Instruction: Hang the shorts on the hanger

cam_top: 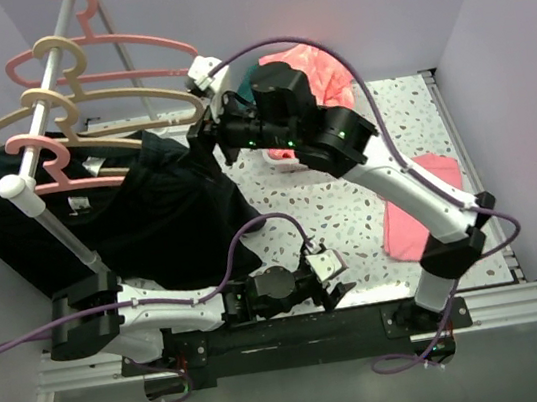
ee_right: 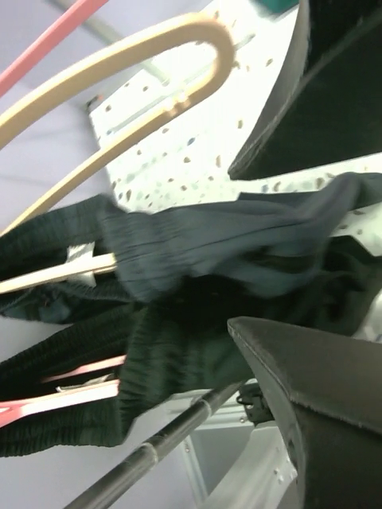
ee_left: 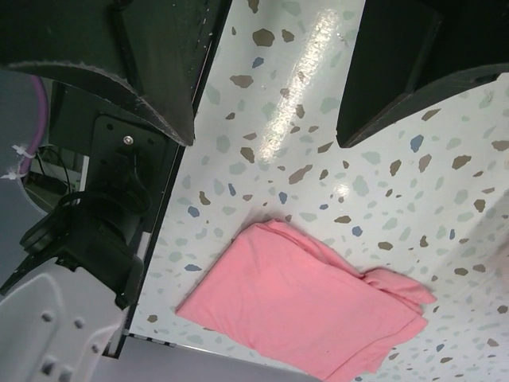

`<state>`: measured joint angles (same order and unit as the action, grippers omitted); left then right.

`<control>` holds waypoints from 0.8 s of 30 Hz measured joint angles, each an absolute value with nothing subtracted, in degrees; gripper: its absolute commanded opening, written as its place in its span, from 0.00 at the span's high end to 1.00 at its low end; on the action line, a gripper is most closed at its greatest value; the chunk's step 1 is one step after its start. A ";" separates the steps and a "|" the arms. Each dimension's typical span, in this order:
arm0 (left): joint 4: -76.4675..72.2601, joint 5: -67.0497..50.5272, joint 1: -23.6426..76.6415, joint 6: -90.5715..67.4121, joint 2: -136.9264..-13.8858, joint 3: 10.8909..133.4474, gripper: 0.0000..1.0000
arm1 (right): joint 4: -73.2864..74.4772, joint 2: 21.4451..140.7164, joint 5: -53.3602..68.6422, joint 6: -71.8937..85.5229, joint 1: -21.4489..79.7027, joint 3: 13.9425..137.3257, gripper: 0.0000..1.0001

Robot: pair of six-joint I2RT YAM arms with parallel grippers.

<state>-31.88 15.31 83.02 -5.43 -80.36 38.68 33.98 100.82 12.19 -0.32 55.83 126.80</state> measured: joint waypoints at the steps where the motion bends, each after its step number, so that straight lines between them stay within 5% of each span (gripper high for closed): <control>1: -31.75 15.73 83.02 -5.48 -80.36 38.68 0.22 | 33.39 98.35 10.90 0.14 55.86 123.87 0.09; 2: -31.22 16.40 83.02 -5.61 -80.36 38.81 0.22 | 33.12 96.99 10.00 0.34 55.88 122.34 0.01; 16: -19.03 25.54 80.47 -17.39 -80.40 42.57 0.19 | 29.43 65.04 -27.18 14.24 54.17 77.78 0.01; 24: -12.29 24.38 74.74 -25.28 -80.38 41.32 0.02 | 29.61 58.43 -27.11 25.61 35.33 55.07 0.01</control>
